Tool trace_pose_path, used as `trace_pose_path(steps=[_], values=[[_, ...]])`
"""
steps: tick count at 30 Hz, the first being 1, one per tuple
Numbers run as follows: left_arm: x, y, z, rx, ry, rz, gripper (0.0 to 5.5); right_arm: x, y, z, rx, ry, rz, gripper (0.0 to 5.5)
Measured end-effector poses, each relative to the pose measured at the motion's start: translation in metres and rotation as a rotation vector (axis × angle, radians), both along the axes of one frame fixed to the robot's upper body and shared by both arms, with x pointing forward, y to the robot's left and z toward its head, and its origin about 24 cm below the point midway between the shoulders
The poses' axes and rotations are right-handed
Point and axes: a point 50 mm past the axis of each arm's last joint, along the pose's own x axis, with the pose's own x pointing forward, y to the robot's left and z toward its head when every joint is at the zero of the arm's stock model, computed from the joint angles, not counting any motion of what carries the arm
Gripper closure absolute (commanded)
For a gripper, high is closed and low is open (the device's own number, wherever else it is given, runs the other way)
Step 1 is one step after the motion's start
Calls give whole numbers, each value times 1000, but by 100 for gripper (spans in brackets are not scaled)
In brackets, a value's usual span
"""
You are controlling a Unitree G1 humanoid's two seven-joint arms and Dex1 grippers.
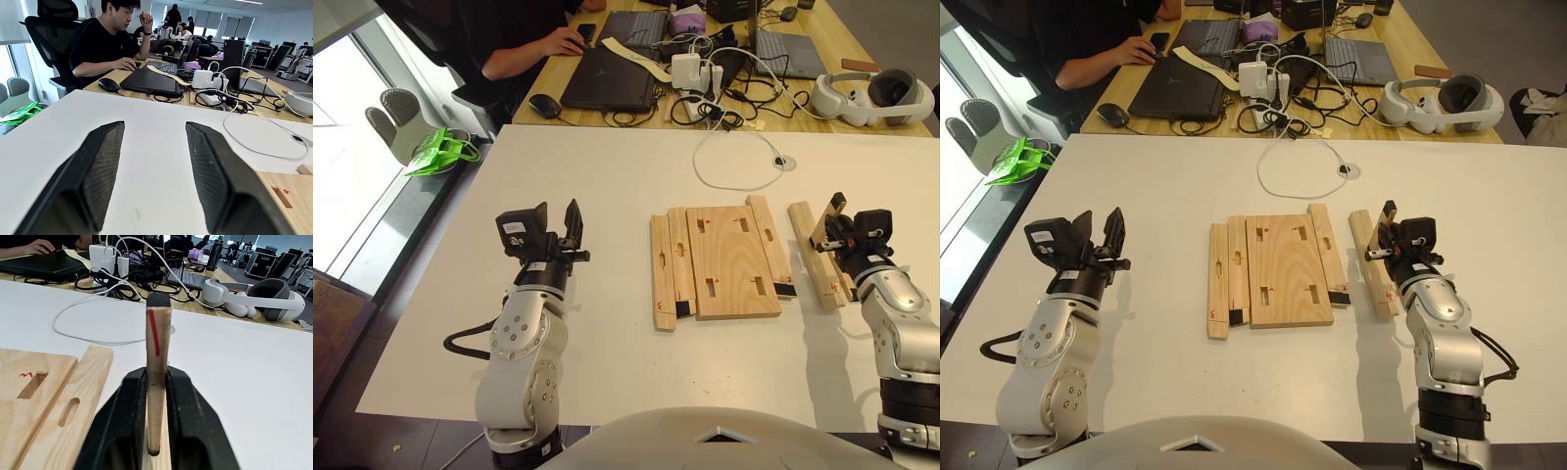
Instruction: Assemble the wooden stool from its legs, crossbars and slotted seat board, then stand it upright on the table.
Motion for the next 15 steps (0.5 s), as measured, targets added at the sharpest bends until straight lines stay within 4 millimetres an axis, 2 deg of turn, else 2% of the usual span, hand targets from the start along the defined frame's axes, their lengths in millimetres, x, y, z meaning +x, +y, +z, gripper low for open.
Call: trace_pose_path(steps=[4,8,12,15], values=[[5,-2,5,40,-29,-33,320,19,-11,-8,104,-76,-63,509],[9,-5,5,50,-34,-64,320,35,-18,-14,133,-126,-96,509],[12,-7,6,61,-36,-88,320,37,-19,-17,138,-145,-102,509],[12,-6,6,65,-37,-88,320,31,-17,-15,167,-144,-102,509]])
